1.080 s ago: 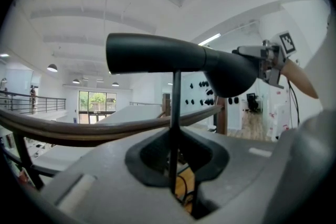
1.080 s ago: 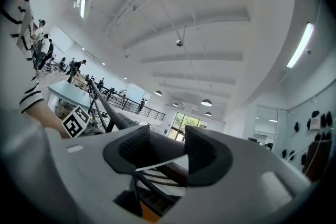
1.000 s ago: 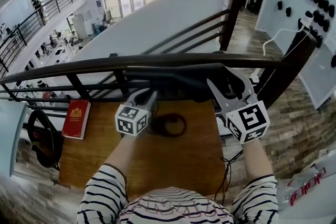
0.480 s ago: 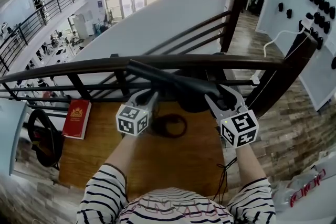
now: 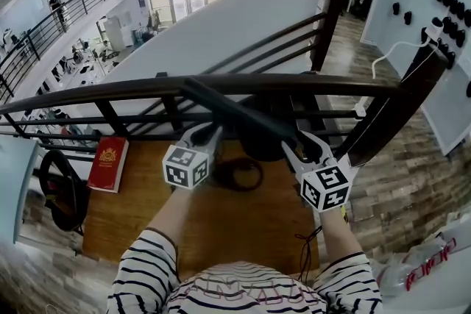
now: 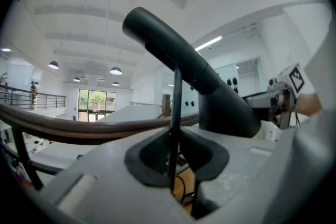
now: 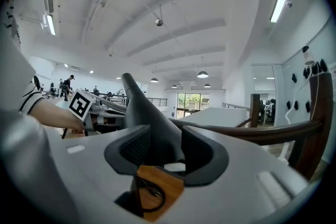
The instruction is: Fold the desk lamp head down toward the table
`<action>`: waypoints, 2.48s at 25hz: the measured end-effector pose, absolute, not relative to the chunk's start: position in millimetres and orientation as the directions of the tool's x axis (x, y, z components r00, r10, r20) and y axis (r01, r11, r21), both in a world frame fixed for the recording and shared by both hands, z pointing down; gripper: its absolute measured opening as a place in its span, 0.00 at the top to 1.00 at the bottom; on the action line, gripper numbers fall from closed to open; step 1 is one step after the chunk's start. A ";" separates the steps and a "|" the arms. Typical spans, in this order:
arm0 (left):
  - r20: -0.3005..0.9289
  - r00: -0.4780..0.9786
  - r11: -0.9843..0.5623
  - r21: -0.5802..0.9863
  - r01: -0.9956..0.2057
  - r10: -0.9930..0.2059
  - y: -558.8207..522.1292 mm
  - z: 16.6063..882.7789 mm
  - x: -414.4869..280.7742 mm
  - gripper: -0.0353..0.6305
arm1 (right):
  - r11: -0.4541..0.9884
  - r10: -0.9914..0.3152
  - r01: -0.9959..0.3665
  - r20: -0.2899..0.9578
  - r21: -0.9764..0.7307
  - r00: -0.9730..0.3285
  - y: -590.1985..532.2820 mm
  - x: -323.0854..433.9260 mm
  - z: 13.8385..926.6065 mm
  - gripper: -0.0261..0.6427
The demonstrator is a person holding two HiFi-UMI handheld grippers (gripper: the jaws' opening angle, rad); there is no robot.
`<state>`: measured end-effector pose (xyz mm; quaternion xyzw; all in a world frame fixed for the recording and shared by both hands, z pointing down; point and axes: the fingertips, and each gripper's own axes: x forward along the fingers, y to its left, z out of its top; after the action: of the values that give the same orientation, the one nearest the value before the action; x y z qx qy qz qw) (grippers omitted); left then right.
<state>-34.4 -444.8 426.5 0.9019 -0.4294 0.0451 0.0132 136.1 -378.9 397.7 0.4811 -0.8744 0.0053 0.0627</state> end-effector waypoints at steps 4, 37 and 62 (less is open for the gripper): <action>0.094 0.627 -0.631 -0.012 -0.776 -0.773 -445.6 426.9 -35.8 0.87 | 0.547 -0.830 -0.837 0.136 0.012 -0.541 -380.0 129.0 413.0 0.69; 0.082 0.613 -0.616 -0.022 -0.787 -0.786 -445.0 427.4 -36.3 0.87 | 0.588 -0.777 -0.804 0.218 -0.088 -0.591 -387.5 87.7 460.8 0.75; 0.124 0.530 -0.544 -0.207 -0.813 -0.839 -394.0 432.6 -63.2 0.85 | 0.510 -0.812 -0.842 0.225 -0.175 -0.538 -355.9 100.6 474.8 0.69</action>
<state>-63.2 -394.0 432.6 0.8723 -0.4736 0.1046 -0.0617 100.6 -355.9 474.8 0.4771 -0.8670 0.1322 0.0573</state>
